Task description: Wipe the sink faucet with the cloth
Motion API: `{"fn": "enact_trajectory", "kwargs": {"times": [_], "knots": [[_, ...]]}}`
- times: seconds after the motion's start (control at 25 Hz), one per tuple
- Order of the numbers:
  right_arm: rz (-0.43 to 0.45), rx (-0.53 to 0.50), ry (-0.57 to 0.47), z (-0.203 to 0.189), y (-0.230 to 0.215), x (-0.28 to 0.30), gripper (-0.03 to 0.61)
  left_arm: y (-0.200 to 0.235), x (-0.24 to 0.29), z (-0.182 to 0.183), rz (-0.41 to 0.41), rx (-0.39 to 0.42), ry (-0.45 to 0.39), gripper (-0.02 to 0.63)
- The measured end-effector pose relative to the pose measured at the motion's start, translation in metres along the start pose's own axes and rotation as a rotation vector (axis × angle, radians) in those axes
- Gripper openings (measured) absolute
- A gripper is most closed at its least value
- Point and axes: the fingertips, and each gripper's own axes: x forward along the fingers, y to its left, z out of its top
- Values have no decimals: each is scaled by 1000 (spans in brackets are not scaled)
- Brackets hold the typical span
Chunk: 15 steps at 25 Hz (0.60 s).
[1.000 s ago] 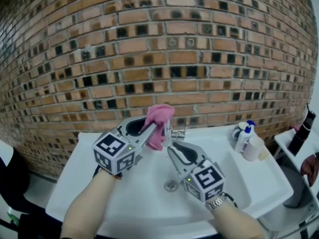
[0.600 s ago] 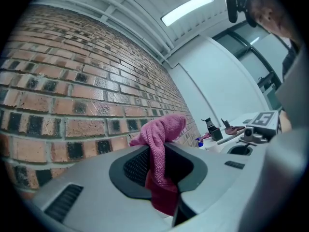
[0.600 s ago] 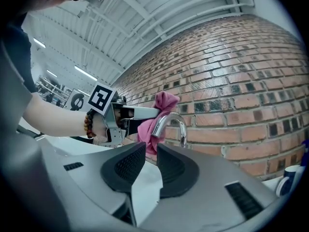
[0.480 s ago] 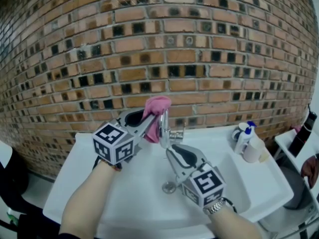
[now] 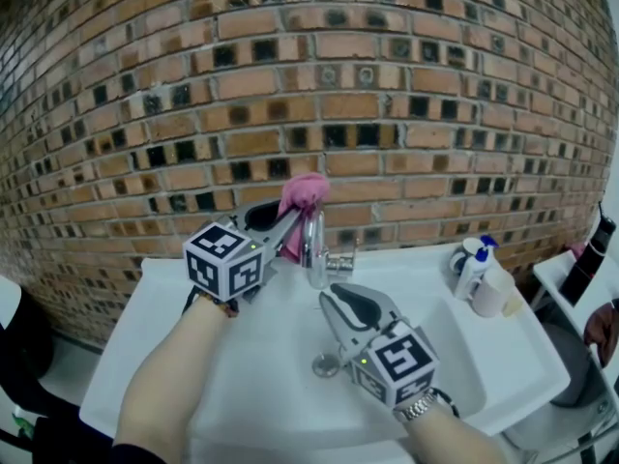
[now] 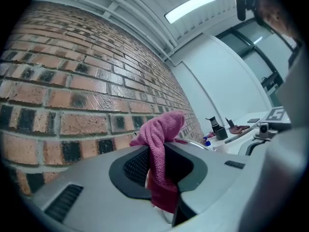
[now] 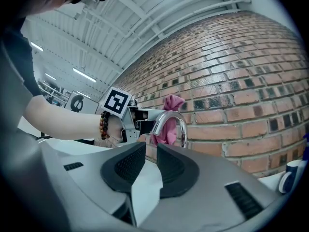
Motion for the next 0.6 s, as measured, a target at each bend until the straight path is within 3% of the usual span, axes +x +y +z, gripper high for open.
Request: {"fn": "enact_trajectory", "kwargs": {"times": [0.6], "knots": [[-6, 3, 1, 2, -2, 2, 86, 23, 32, -24, 9, -11, 53, 77]]}}
